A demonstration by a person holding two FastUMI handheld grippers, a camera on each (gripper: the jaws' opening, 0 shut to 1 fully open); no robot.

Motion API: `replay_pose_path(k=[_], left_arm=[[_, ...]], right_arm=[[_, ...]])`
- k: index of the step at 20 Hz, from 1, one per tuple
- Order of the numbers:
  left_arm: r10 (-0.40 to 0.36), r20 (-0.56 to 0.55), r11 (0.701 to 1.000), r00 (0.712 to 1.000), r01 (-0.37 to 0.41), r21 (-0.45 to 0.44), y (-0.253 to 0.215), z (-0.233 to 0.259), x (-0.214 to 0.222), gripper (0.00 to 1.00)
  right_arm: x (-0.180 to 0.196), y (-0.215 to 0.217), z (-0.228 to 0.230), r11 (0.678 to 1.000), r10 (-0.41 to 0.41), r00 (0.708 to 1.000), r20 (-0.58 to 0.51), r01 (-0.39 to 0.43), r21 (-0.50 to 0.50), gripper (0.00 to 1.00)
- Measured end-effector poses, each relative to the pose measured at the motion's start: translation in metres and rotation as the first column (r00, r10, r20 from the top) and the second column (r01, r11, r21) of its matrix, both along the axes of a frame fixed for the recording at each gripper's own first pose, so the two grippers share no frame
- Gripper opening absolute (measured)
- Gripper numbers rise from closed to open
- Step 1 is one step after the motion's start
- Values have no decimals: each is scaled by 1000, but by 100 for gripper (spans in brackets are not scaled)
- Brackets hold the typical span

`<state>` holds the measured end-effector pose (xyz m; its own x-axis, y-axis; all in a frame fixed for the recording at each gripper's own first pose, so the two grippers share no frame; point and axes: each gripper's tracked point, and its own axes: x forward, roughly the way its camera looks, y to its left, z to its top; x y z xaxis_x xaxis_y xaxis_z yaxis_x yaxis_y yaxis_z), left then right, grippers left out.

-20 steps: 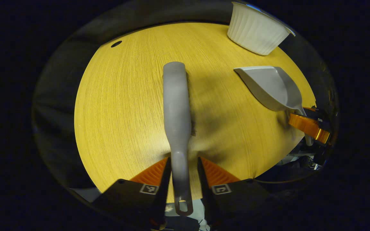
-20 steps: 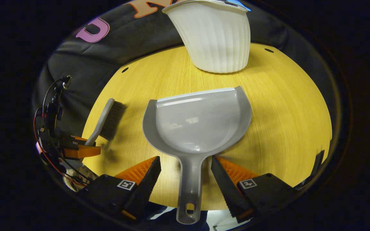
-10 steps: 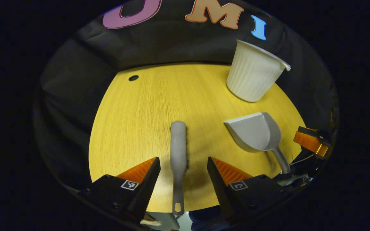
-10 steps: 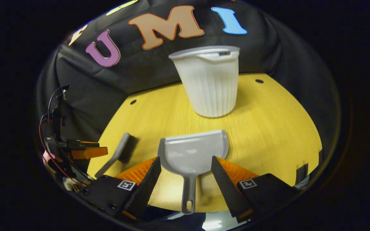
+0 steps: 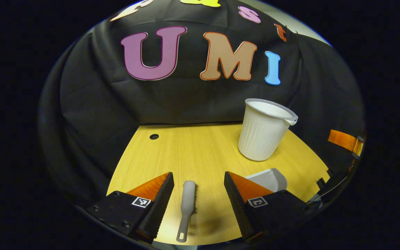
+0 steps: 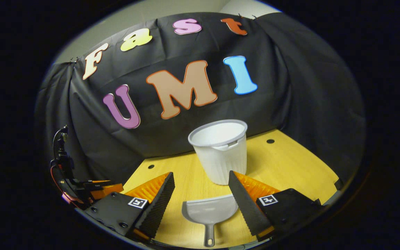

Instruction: Pick up the small broom and dustpan from the desktop, sweep the trash into the dustpan with the broom, and then empty the trash into the garbage bin.

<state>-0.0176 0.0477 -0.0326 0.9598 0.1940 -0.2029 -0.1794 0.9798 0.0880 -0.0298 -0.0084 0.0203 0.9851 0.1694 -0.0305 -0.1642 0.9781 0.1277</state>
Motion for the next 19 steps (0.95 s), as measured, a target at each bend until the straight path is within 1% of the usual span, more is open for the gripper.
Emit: replay_pose_path(k=[1,3,6,8,12,13,19], left_arm=[[-9,14,1000,1000,9,-1,-1,3,2,85],[-15,-4,1000,1000,15,17,0,-1,4,85],[-31,3,997,1000,31,75,-4,5,2,86],[-45,10,993,999,44,109,-2,12,11,86],[-64,6,993,998,64,97,-8,10,15,85],[-69,2,993,998,69,91,-9,9,17,85],[-92,-9,991,996,92,92,-14,10,17,85]], right_arm=[[-5,-4,4,1000,-9,1000,20,9,8,100],[-13,-12,8,999,-31,999,28,30,23,100],[-17,-22,11,998,-61,998,35,61,26,100],[-18,-29,10,996,-85,996,31,85,18,100],[-17,-24,12,993,-116,993,34,116,13,100],[-17,-24,12,992,-124,992,34,123,14,94],[-19,-25,15,989,-145,989,33,144,16,94]])
